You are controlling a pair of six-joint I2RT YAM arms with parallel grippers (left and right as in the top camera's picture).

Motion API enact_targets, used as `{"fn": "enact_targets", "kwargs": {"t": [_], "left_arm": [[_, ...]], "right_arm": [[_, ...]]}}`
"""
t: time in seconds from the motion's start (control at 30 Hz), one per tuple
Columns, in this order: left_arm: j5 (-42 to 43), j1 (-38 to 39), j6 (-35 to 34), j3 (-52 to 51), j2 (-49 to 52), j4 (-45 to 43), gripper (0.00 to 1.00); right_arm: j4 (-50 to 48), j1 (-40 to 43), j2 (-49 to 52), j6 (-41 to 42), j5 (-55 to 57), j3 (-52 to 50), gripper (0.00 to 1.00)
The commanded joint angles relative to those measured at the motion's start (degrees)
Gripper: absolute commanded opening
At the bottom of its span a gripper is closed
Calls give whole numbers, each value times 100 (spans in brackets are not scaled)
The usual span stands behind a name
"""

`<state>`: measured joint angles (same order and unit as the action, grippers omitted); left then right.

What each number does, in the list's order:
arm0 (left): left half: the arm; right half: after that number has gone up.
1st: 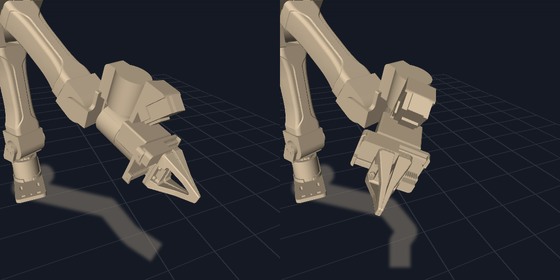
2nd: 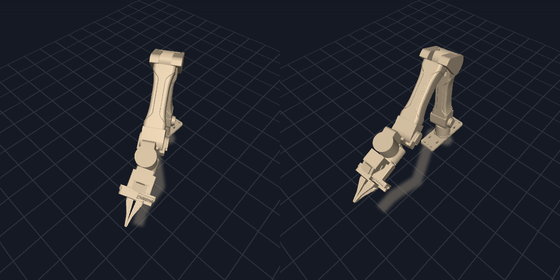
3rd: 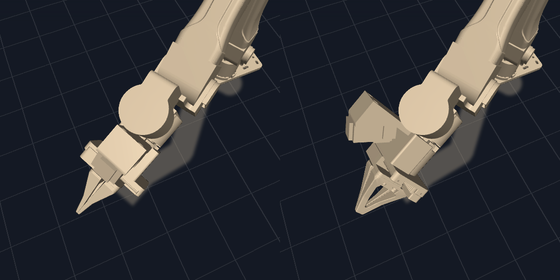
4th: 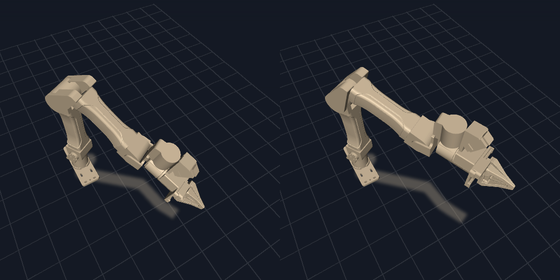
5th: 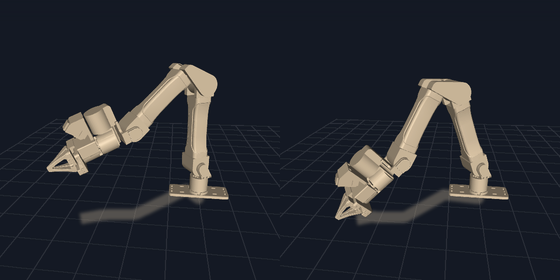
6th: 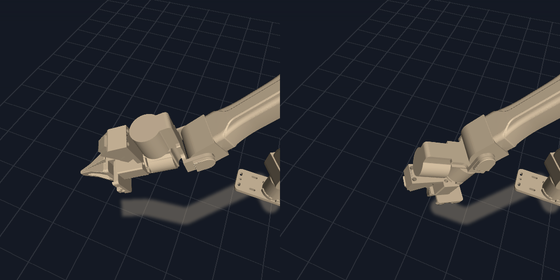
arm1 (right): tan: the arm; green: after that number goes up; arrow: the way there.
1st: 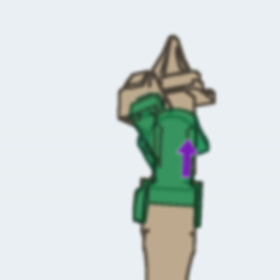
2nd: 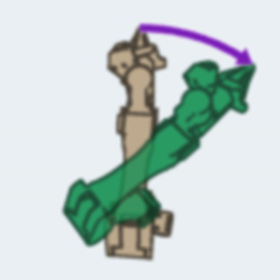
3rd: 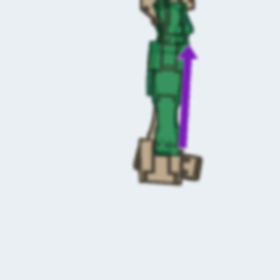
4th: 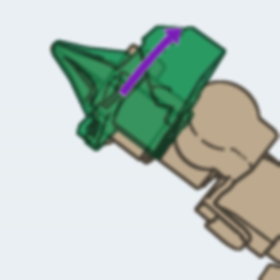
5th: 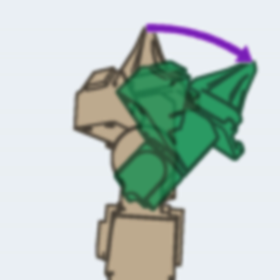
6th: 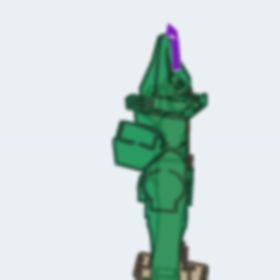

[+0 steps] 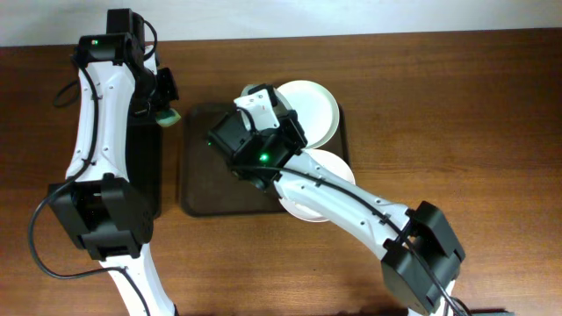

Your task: Clean dirty plates on tray and stack at the side

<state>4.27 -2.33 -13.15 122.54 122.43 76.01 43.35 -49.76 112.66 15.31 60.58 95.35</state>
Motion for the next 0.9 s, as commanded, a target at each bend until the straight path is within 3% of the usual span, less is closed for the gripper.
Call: {"fn": "enact_targets", "kwargs": {"t": [0.0, 0.17, 0.43, 0.67, 0.87], "left_arm": [[-20, -15, -7, 33, -28, -17, 1], [-20, -15, -7, 33, -28, -15, 1], [-17, -15, -7, 33, -28, -11, 1], [-22, -15, -7, 33, -28, -11, 1], [-105, -15, -7, 33, -28, -7, 1]], "right_arm": [[-251, -431, -190, -310, 1093, 90, 4], [-374, -879, -190, -308, 2162, 90, 4], [-378, -890, -190, -286, 2092, 90, 4], [-361, -774, -195, -216, 485, 90, 4], [459, -160, -348, 990, -1552, 90, 4]]}}
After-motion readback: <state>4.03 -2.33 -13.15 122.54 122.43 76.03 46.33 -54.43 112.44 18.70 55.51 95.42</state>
